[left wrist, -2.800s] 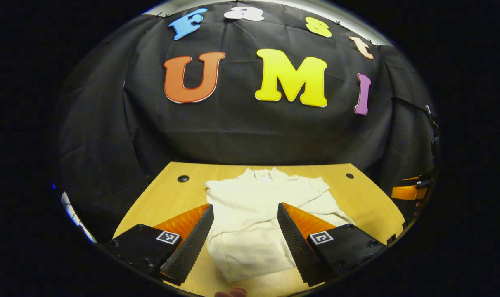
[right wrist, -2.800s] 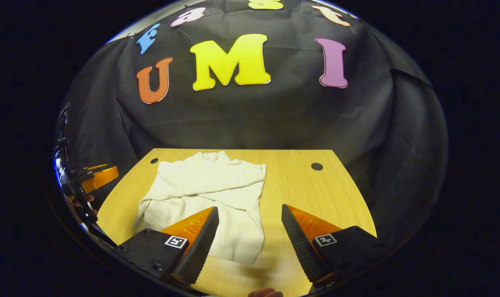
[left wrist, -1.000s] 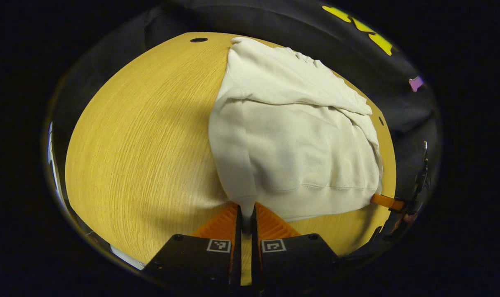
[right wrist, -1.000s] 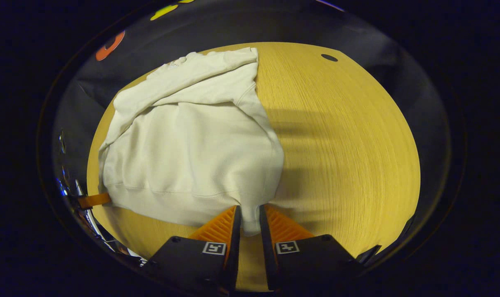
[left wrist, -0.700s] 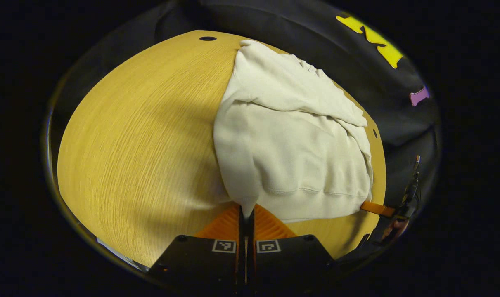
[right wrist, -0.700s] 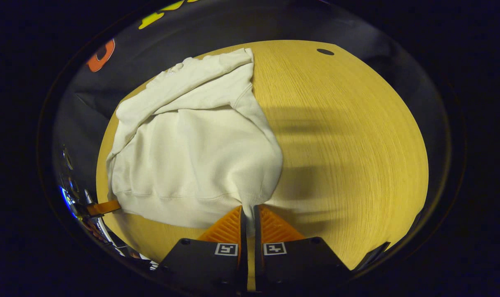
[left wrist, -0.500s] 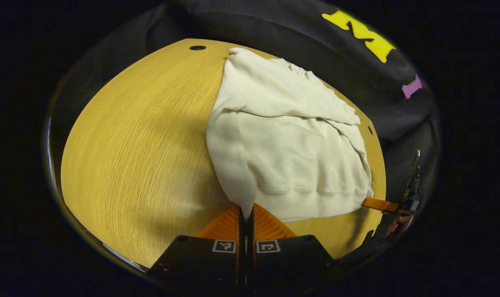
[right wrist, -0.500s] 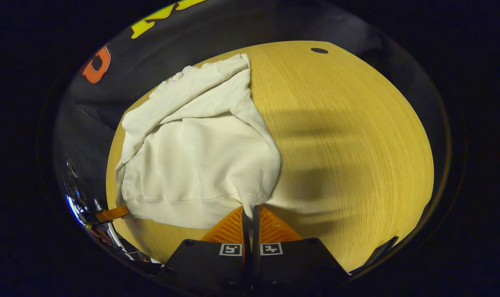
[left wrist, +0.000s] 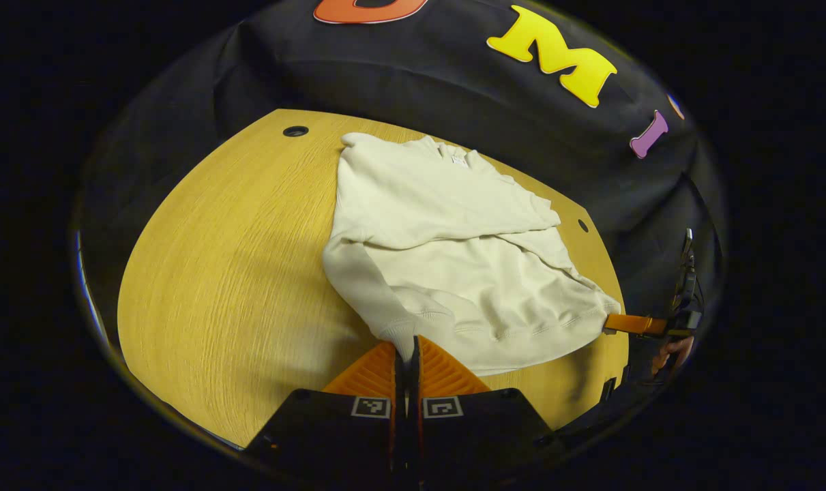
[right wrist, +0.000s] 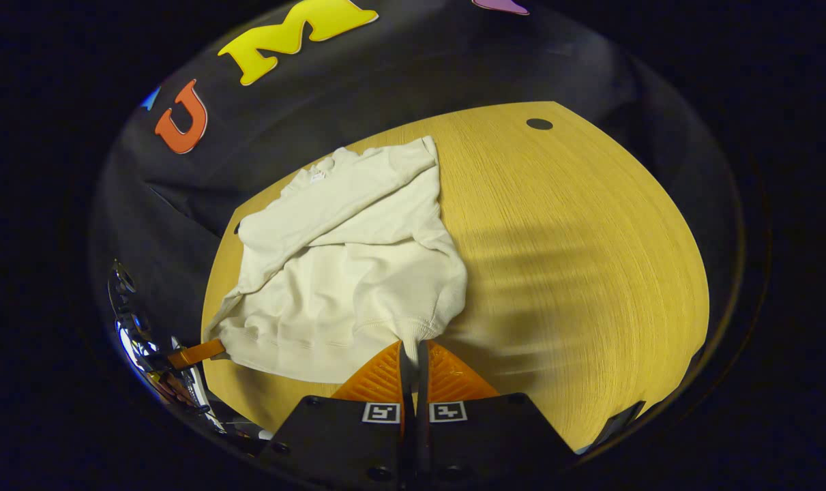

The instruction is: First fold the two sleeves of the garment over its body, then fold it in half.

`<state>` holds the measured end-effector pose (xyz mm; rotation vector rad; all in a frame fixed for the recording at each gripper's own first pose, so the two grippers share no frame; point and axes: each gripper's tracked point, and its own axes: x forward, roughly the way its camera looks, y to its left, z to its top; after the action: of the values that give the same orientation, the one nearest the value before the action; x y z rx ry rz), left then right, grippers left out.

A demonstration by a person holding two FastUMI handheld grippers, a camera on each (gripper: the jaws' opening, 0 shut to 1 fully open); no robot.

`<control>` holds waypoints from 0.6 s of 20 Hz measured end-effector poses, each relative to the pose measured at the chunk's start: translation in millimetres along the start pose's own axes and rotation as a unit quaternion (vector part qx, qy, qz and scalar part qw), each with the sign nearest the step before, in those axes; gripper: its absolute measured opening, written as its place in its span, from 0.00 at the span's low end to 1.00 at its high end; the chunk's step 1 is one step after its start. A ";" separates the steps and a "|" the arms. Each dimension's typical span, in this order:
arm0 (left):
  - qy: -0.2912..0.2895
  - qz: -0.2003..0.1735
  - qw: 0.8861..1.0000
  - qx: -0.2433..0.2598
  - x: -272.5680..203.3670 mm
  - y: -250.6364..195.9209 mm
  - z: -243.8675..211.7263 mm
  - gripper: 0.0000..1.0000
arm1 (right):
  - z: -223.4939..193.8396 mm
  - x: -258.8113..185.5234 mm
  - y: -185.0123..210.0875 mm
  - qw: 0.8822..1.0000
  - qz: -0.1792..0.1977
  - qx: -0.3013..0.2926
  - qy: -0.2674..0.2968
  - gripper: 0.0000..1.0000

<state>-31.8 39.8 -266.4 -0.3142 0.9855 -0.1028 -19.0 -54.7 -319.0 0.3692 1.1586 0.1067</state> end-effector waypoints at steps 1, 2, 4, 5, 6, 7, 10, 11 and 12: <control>-0.016 -0.005 1.000 0.004 -2.0 -5.2 16.8 0.04 | 11.7 -3.4 7.2 1.000 0.007 0.000 -0.007 0.01; -0.031 -0.011 0.999 0.009 -4.5 -8.3 35.8 0.04 | 25.7 -6.5 15.1 1.000 0.015 -0.003 -0.017 0.01; -0.056 -0.021 0.998 0.017 -7.9 -13.2 62.8 0.03 | 53.3 -20.9 28.1 0.999 0.025 -0.016 -0.040 0.01; -0.070 -0.025 0.997 0.021 -10.4 -17.3 79.4 0.03 | 69.3 -21.9 37.3 0.998 0.030 -0.021 -0.052 0.00; -0.083 -0.029 0.996 0.024 -12.3 -20.7 95.5 0.03 | 84.1 -23.3 44.3 0.997 0.035 -0.025 -0.063 0.00; -0.095 -0.035 0.995 0.026 -14.5 -26.7 111.7 0.03 | 97.9 -24.9 51.4 0.996 0.039 -0.029 -0.074 0.01; -0.131 -0.045 0.990 0.025 -12.7 -37.7 159.8 0.03 | 136.9 -29.5 70.8 0.993 0.050 -0.036 -0.096 0.01; -0.141 -0.048 0.988 0.026 -14.1 -40.3 173.1 0.03 | 149.5 -29.9 78.3 0.993 0.056 -0.036 -0.101 0.01; -0.149 -0.052 0.987 0.027 -18.2 -42.5 186.3 0.03 | 162.8 -31.7 85.5 0.992 0.061 -0.037 -0.107 0.01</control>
<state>115.6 43.5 -143.4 -0.3204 0.6683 -0.1721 125.4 -20.8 -205.7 0.3763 0.9168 0.2122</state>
